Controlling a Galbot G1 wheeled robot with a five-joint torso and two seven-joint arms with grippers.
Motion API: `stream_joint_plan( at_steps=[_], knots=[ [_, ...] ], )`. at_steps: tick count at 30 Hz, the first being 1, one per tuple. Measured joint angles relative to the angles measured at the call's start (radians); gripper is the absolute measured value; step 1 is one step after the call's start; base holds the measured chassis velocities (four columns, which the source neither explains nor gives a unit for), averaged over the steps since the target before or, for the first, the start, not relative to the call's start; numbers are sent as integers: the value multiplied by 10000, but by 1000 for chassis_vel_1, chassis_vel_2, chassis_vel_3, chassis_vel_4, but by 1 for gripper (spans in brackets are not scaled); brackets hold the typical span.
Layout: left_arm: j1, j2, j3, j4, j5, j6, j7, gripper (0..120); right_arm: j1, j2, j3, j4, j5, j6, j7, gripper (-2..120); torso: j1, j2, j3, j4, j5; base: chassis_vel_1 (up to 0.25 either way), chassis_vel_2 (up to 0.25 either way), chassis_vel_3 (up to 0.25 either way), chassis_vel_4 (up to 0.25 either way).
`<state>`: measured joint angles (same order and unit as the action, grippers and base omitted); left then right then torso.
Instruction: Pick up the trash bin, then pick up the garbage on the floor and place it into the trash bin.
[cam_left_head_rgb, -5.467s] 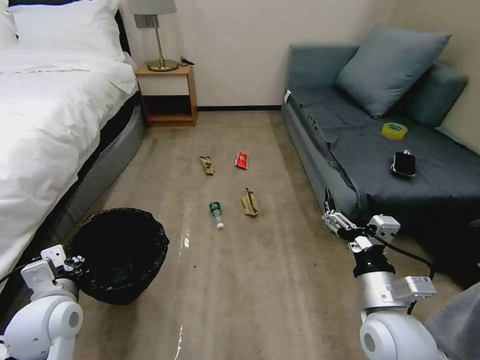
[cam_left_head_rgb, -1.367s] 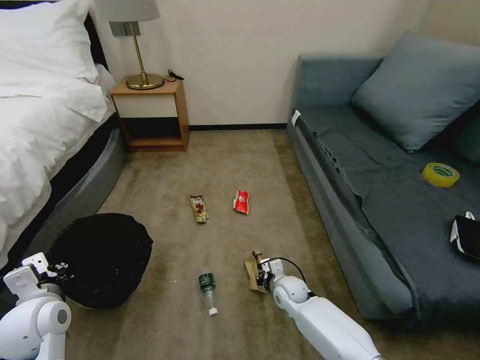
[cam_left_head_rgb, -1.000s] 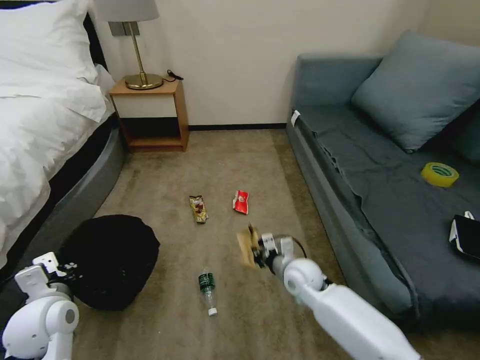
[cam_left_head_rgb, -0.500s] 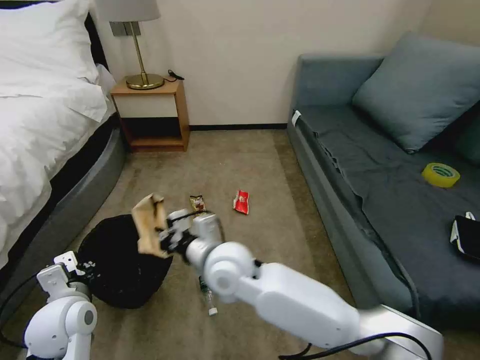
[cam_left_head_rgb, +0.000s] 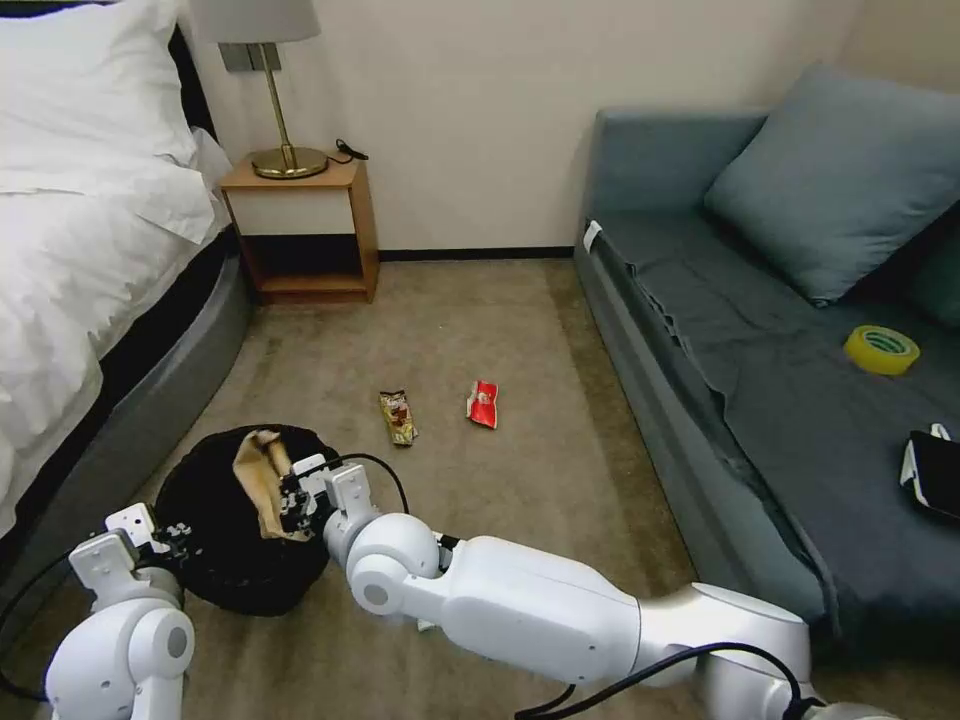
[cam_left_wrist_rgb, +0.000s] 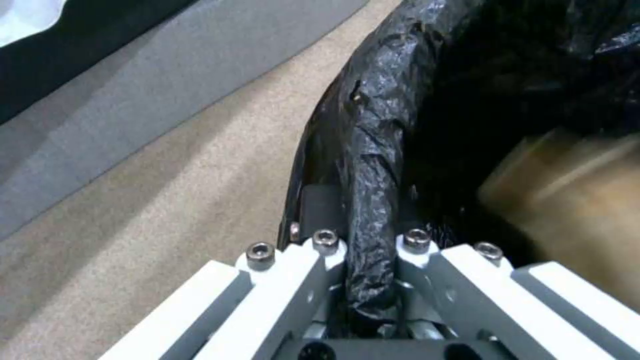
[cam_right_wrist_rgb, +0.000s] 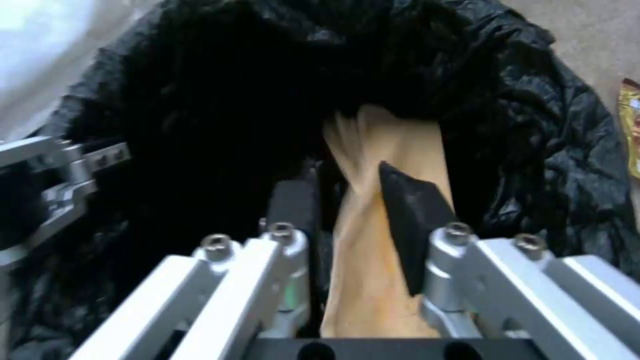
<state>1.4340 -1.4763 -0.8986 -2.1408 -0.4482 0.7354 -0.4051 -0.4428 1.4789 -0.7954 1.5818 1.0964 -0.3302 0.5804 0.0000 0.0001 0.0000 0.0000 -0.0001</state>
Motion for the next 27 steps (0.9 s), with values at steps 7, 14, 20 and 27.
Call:
stream_joint_plan(
  at_steps=[7,14,20,27],
  knots=[
    [-43,-20,6,37,-7,0,6,2,-15,-215,285,453,-113,-76,94,52,0,0,0,0,0,0,0,0,0],
    [-70,38,-124,46,-38,1,16,2,166,-693,1194,856,-881,-360,-139,74,0,0,0,0,2,0,0,0,0],
    [-105,167,-303,47,-103,0,22,2,239,-1150,1674,736,-1125,-956,75,93,0,-1,0,-1,2,0,0,0,0],
    [-118,247,-545,74,-202,1,29,2,122,-1321,1578,-974,-1097,-1718,106,100,0,0,0,-1,1,0,0,0,0]
  ],
)
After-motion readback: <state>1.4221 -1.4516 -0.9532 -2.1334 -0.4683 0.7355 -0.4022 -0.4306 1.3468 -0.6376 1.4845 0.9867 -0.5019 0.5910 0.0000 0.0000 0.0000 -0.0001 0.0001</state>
